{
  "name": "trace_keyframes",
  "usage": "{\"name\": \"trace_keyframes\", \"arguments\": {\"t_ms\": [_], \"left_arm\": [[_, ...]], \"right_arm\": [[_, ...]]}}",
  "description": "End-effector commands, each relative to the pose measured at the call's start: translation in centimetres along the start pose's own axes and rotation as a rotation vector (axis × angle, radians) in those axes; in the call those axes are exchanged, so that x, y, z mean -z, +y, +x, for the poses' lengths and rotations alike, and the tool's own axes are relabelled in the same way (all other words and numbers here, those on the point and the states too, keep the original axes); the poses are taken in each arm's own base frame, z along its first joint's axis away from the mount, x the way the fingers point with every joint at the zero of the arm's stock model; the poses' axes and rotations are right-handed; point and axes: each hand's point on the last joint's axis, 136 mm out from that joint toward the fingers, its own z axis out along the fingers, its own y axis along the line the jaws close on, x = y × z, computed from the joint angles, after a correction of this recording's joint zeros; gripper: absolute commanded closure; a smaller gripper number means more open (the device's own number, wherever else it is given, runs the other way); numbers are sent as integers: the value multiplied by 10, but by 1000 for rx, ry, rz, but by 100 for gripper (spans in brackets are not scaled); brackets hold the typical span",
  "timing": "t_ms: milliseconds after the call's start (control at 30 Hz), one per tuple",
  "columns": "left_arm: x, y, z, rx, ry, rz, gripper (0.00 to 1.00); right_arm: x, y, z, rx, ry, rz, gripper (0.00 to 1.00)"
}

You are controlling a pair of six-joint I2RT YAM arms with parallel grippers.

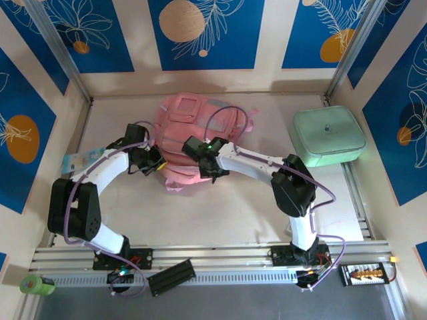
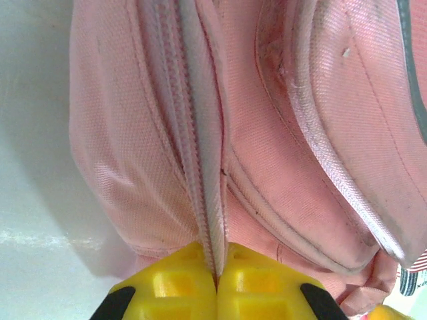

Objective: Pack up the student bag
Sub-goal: Zip the student bag at the top-center of the table.

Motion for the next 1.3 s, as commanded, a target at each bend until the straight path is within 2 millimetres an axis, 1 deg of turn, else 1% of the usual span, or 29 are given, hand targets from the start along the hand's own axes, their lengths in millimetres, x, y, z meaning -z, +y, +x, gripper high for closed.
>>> {"name": "trace_keyframes", "arguments": {"t_ms": [0,67,300,467,600,733,800,867,900,967,1000,1033,1067,1167,1267], "left_arm": [[17,-17,-15,-58,-72,32,100],[16,-16,-15,-60,-70,29,100],[14,-9,-11,-74,-52,5,100],[10,-1,-3,-83,-20,-18,100],[6,1,4,-100,18,-13,100],[6,6,9,-112,37,-33,100],[7,6,10,-118,40,-28,100],[9,4,12,-129,47,-16,100],[11,0,12,-144,49,-2,98],[15,-7,13,-178,58,19,80],[17,-10,14,-200,63,23,66],[20,-13,14,-227,62,23,56],[23,-16,15,-265,61,15,49],[30,-32,12,-384,34,-11,36],[33,-57,12,-554,3,-33,12]], "right_arm": [[-1,-31,-13,-9,-31,42,100],[-10,-36,-22,-5,-40,17,100],[-45,-63,-67,-14,-73,-51,100],[-69,-90,-90,-45,-81,1,100],[-87,-109,-109,-77,-74,53,100],[-95,-122,-118,-116,-69,65,100],[-92,-123,-120,-130,-71,38,94],[-84,-117,-120,-115,-84,-15,86],[-76,-112,-121,-102,-98,-59,79],[-59,-105,-119,-93,-121,-143,65],[-49,-103,-116,-98,-130,-186,58],[-41,-102,-113,-105,-140,-216,52],[-33,-104,-110,-126,-151,-243,47],[-18,-110,-99,-189,-167,-327,35],[-8,-114,-92,-235,-190,-402,25]]}}
